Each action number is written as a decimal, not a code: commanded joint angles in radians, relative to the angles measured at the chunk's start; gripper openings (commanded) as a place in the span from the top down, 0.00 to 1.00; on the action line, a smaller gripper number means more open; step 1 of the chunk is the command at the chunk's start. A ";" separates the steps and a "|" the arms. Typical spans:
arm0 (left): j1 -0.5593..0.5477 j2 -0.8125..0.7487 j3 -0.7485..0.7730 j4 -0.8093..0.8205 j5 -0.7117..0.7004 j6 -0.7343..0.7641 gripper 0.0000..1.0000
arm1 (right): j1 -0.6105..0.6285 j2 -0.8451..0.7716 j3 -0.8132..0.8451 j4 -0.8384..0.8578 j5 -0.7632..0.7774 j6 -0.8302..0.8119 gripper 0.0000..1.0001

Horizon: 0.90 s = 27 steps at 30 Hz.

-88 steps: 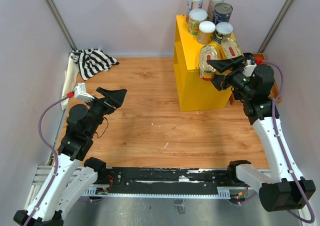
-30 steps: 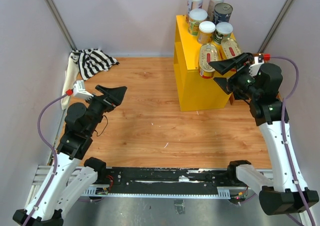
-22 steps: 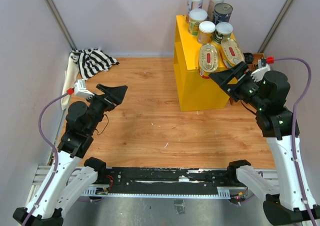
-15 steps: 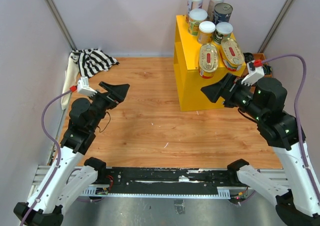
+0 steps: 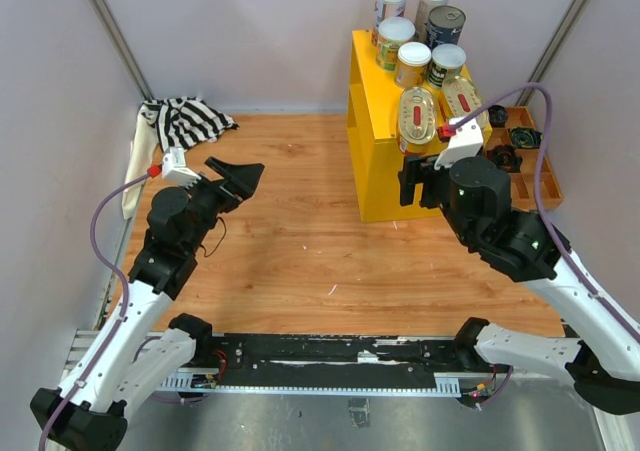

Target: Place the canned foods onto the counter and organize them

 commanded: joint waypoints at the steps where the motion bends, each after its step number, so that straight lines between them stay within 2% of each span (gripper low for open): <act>1: 0.009 0.016 0.017 0.057 -0.007 0.018 0.05 | 0.029 0.031 0.009 0.144 0.208 -0.164 0.22; 5: 0.007 0.029 0.019 0.070 -0.006 0.018 0.05 | 0.024 0.070 0.024 0.201 0.224 -0.211 0.27; 15: 0.008 0.043 0.015 0.087 -0.007 0.016 0.05 | -0.066 0.122 0.055 0.226 0.146 -0.199 0.31; 18: 0.008 0.045 0.014 0.090 -0.009 0.016 0.05 | -0.101 0.133 0.062 0.218 0.107 -0.190 0.38; 27: 0.008 0.052 0.011 0.103 -0.006 0.011 0.05 | -0.207 0.137 0.065 0.203 -0.047 -0.185 0.37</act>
